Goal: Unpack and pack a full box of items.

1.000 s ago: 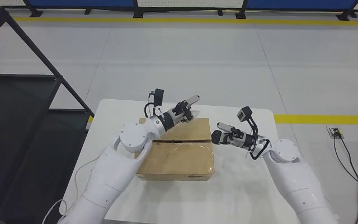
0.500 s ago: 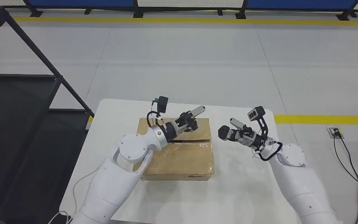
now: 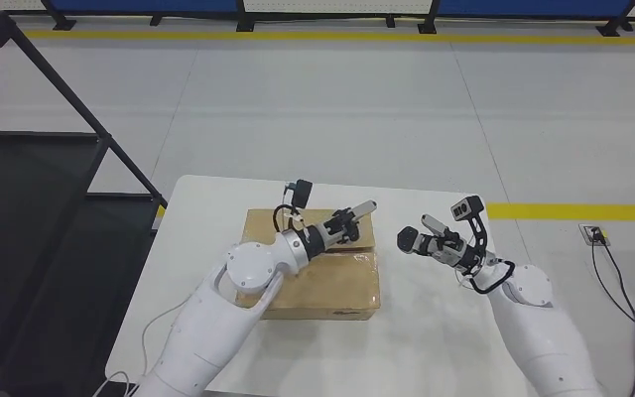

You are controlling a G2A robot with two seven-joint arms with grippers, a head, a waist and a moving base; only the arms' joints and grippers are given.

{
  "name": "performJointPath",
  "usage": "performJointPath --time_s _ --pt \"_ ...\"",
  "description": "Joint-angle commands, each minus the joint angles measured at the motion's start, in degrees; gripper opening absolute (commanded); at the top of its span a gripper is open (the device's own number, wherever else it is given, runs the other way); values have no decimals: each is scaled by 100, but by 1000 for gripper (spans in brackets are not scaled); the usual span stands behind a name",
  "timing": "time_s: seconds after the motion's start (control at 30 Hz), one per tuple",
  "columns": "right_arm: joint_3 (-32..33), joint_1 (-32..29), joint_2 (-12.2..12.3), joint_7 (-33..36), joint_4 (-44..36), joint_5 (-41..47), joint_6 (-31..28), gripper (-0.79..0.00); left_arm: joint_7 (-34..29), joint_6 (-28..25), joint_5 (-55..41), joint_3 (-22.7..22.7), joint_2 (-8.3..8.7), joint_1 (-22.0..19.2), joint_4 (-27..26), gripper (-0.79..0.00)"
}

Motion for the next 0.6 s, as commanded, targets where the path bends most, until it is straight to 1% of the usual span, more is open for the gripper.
performJointPath --time_s 0.0,0.43,0.5,0.57 --pt "15 -18 8 8 -13 0 2 0 19 -16 5 37 -19 -9 35 0" --pt "31 -33 29 56 31 36 -1 0 84 -111 62 273 -152 -100 329 0" --pt "26 -24 29 64 48 45 -3 0 110 -177 31 262 -167 -100 283 0" --pt "13 -4 29 65 79 34 -2 0 55 -255 -89 157 -158 -38 78 0"
